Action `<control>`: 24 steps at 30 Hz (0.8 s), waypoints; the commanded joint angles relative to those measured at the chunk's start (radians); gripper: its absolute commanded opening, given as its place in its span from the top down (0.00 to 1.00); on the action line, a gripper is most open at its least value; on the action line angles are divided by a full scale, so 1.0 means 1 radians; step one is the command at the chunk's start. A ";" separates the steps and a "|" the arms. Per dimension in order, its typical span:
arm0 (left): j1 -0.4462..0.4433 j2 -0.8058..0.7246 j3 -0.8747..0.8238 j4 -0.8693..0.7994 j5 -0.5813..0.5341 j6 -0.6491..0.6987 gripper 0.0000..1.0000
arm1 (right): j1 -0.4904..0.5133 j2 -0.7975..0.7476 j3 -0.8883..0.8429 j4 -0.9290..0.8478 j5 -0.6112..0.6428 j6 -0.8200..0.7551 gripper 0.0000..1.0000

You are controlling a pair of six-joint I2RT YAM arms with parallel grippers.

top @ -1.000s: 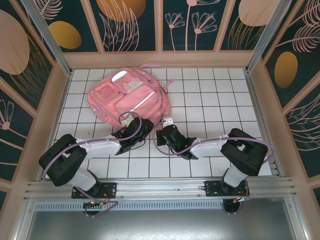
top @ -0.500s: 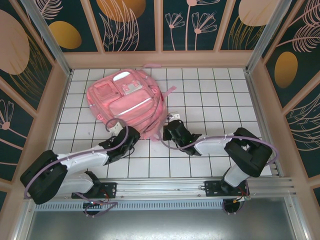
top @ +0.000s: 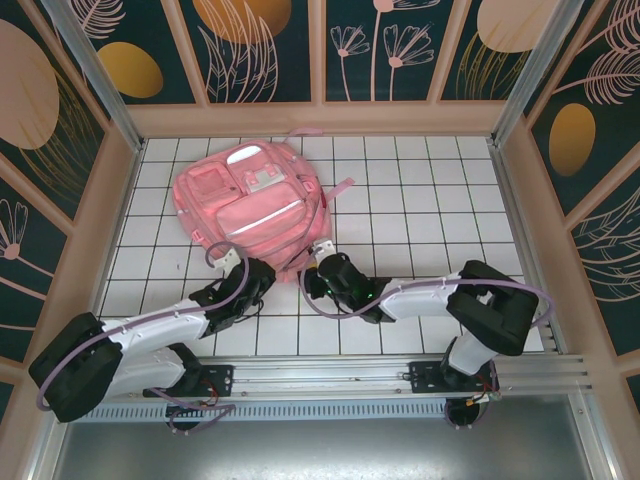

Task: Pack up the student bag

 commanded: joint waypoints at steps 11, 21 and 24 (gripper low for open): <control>0.001 0.002 0.005 0.046 0.016 0.026 0.98 | 0.080 0.171 0.199 -0.183 0.152 0.126 0.68; 0.001 -0.016 0.002 0.041 0.010 0.022 0.97 | 0.079 0.241 0.262 -0.268 0.219 0.141 0.69; 0.001 -0.021 0.002 0.038 0.005 0.020 0.97 | 0.091 0.232 0.246 -0.276 0.258 0.145 0.71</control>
